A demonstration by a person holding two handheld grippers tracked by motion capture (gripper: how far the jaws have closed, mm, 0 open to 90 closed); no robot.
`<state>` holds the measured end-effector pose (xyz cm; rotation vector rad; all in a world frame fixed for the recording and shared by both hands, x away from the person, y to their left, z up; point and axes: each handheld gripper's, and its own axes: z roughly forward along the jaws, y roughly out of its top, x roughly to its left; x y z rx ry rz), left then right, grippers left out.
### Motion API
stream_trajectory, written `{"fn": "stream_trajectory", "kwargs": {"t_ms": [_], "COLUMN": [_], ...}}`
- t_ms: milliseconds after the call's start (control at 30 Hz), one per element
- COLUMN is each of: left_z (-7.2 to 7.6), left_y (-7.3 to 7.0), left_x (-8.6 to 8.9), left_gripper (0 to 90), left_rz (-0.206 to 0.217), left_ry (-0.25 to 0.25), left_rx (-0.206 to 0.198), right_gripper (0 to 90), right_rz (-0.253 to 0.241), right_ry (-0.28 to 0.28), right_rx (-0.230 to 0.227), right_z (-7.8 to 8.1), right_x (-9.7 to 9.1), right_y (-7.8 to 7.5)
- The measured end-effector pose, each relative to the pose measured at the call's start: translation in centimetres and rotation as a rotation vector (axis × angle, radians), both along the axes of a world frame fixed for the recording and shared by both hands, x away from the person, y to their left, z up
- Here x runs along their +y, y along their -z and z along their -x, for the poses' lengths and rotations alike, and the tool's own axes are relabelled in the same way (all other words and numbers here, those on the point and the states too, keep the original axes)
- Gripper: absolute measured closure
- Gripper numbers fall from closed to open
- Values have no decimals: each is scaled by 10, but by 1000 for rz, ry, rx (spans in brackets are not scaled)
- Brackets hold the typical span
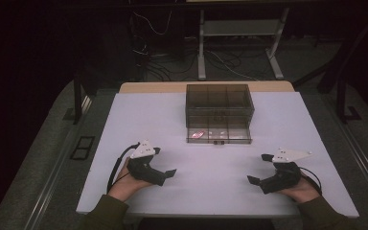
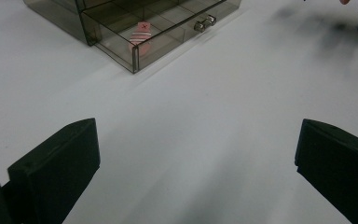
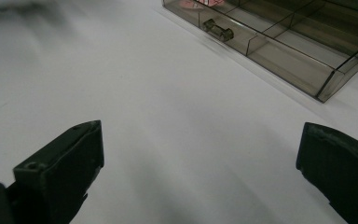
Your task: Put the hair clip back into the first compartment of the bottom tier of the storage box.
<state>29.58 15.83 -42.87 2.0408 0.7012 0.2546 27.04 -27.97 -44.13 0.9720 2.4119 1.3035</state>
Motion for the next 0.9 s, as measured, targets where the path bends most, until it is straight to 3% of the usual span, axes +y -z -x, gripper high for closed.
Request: {"fn": "stream_trajectory", "kwargs": {"t_ms": [900], "left_z": [10], "left_y": [6], "left_x": [5], "left_gripper": [0], "left_rz": [1], "left_ry": [2], "left_rx": [4], "right_gripper": [2], "right_rz": [-2], "right_ry": [1], "right_rx": [-3], "right_z": [0], "right_x": [1], "right_y": [0]}}
